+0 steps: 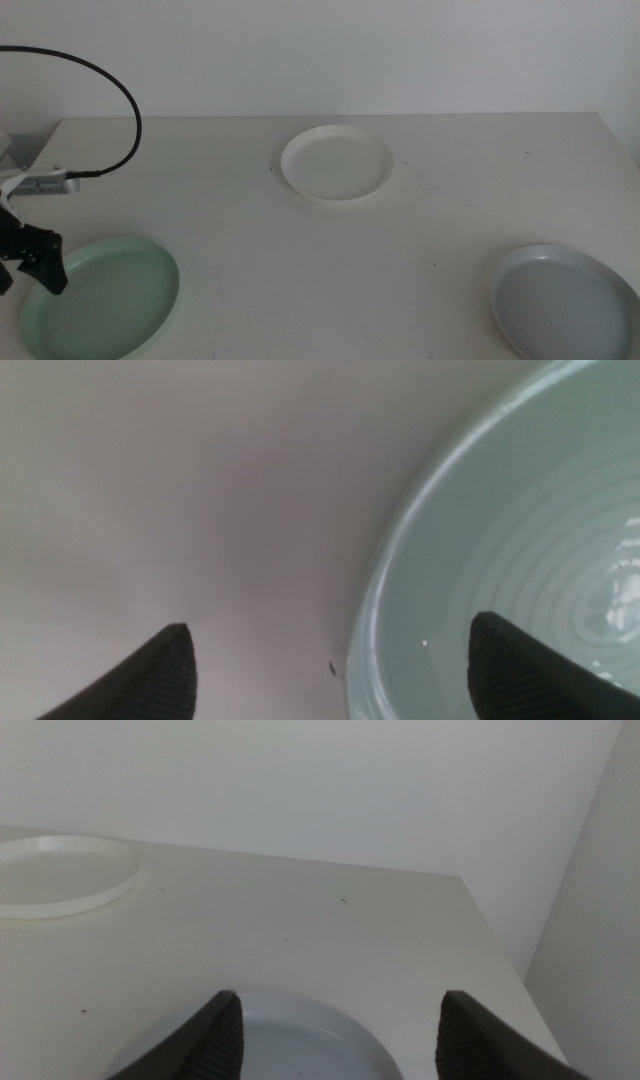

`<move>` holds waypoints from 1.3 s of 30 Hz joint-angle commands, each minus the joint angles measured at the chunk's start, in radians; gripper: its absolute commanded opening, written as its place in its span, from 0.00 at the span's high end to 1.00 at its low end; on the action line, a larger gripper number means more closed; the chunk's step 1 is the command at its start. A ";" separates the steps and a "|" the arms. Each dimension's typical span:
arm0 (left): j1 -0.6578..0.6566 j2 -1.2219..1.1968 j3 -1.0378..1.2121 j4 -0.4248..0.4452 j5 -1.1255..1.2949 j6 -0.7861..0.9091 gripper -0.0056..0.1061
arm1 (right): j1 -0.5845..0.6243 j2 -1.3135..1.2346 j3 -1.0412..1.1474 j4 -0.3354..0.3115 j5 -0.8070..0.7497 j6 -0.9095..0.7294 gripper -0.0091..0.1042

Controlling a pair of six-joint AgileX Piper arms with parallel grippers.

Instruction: Stack the three bowls on top of each other.

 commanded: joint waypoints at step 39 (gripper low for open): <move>-0.107 -0.151 -0.107 -0.038 0.215 -0.189 0.95 | -0.007 -0.029 -0.007 -0.011 -0.082 -0.004 0.48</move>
